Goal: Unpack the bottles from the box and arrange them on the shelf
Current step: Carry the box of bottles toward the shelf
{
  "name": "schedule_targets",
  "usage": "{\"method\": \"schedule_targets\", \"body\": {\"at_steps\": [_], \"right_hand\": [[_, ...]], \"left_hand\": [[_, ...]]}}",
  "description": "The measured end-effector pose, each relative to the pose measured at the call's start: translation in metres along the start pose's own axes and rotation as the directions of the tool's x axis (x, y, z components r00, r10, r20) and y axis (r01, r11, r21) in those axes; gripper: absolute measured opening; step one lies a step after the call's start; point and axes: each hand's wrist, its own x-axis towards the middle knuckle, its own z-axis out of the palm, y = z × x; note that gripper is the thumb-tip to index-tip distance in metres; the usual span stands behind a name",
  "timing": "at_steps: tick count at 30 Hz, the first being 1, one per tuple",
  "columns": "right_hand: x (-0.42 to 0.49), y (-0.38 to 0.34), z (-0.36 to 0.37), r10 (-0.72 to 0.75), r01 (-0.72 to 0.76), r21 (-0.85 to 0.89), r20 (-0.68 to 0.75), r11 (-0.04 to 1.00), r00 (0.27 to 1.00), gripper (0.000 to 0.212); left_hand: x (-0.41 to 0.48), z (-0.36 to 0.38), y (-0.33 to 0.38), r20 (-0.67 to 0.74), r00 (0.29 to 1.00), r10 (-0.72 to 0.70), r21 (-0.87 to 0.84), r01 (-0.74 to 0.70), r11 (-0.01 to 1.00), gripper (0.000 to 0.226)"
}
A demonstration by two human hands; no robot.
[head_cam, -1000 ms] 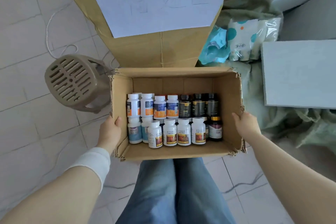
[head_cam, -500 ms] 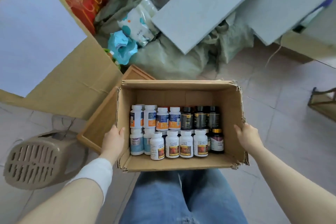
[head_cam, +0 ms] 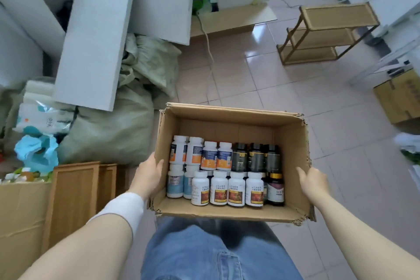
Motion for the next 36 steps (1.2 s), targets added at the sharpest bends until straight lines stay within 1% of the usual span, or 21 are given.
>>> {"method": "schedule_targets", "body": {"at_steps": [3,6,10,12,18,22,24,26,30,33,36], "right_hand": [[0.037,0.027,-0.033,0.069,-0.068,0.035,-0.015,0.997,0.998,0.039],[0.075,0.042,-0.064,0.110,-0.106,0.083,-0.040,0.991,0.993,0.039],[0.130,0.058,-0.102,0.175,-0.164,0.156,-0.061,0.974,0.983,0.044],[0.160,0.062,-0.120,0.199,-0.187,0.172,-0.054,0.967,0.979,0.044],[0.254,0.072,-0.166,0.294,-0.283,0.202,-0.024,0.937,0.956,0.042],[0.320,0.078,-0.200,0.391,-0.376,0.220,-0.026,0.900,0.920,0.039],[0.350,0.076,-0.224,0.426,-0.407,0.233,-0.035,0.883,0.904,0.038],[0.378,0.074,-0.250,0.454,-0.432,0.241,-0.040,0.869,0.890,0.038],[0.435,0.069,-0.302,0.471,-0.448,0.242,-0.043,0.861,0.881,0.037],[0.490,0.069,-0.333,0.470,-0.447,0.251,-0.038,0.859,0.882,0.035],[0.549,0.071,-0.361,0.448,-0.427,0.238,-0.037,0.872,0.893,0.037]], "left_hand": [[0.023,0.024,0.070,0.023,0.998,0.065,0.080,-0.066,0.995,0.035],[0.049,0.041,0.130,0.059,0.990,0.129,0.162,-0.137,0.977,0.034],[0.086,0.067,0.215,0.091,0.969,0.231,0.222,-0.246,0.943,0.034],[0.105,0.080,0.257,0.100,0.961,0.256,0.248,-0.274,0.929,0.034],[0.179,0.122,0.377,0.195,0.932,0.305,0.313,-0.354,0.881,0.029],[0.233,0.157,0.465,0.306,0.900,0.310,0.353,-0.410,0.841,0.028],[0.249,0.170,0.505,0.333,0.888,0.317,0.369,-0.432,0.823,0.029],[0.264,0.180,0.544,0.341,0.880,0.329,0.382,-0.450,0.807,0.029],[0.295,0.200,0.624,0.352,0.871,0.341,0.366,-0.464,0.807,0.028],[0.322,0.223,0.680,0.360,0.864,0.353,0.359,-0.478,0.802,0.029],[0.348,0.246,0.726,0.344,0.875,0.340,0.353,-0.457,0.816,0.029]]}}
